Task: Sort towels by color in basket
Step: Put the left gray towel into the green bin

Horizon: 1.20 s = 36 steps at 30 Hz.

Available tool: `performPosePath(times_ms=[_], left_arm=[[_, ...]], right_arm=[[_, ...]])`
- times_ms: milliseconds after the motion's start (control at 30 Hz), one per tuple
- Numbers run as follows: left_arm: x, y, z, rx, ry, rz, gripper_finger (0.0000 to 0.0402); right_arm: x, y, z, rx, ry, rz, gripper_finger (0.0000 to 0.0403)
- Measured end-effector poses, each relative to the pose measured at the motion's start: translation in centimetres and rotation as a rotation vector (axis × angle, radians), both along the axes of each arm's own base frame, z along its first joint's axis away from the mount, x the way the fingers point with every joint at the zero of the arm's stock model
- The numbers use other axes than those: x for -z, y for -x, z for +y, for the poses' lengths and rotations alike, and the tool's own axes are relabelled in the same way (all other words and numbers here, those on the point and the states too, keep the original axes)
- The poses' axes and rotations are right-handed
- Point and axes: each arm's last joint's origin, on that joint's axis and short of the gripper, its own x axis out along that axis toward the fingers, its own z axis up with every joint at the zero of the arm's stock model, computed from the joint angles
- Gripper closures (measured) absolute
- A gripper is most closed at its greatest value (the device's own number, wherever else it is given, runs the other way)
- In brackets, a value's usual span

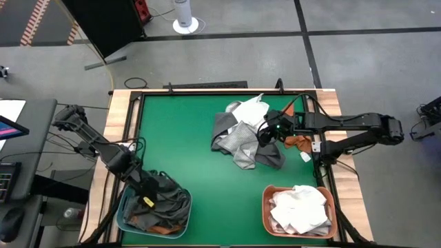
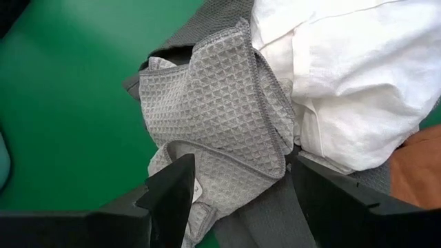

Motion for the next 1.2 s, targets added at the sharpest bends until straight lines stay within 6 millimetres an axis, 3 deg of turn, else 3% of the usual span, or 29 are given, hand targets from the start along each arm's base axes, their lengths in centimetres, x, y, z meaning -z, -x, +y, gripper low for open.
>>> performPosePath(times_ms=[167, 433, 600, 800, 1033, 1200], left_arm=[[1.6, -0.9, -1.0, 0.014, -0.059, 0.05, 0.0221], [7.9, -3.4, -3.7, 0.036, -0.256, 0.207, 0.0221], [10.0, -4.0, -4.5, 0.046, -0.301, 0.267, 0.0221], [7.1, -3.7, -4.0, 0.01, -0.367, 0.207, 0.0221], [1.2, -3.7, -3.5, 0.022, -0.262, -0.157, 0.0221], [-0.9, -2.9, -2.3, -0.023, -0.238, -0.247, 0.0221]], right_arm=[[0.0, 0.0, 0.0, 0.002, 0.003, -0.001, 0.0133], [0.0, 0.0, 0.0, 0.002, 0.003, 0.0, 0.0133], [0.0, 0.0, 0.0, 0.001, 0.003, 0.0, 0.0133], [0.0, 0.0, 0.0, 0.001, 0.003, 0.001, 0.0133], [0.0, 0.0, 0.0, -0.013, 0.014, 0.005, 0.0133], [0.0, 0.0, 0.0, -0.013, 0.013, 0.005, 0.0133]])
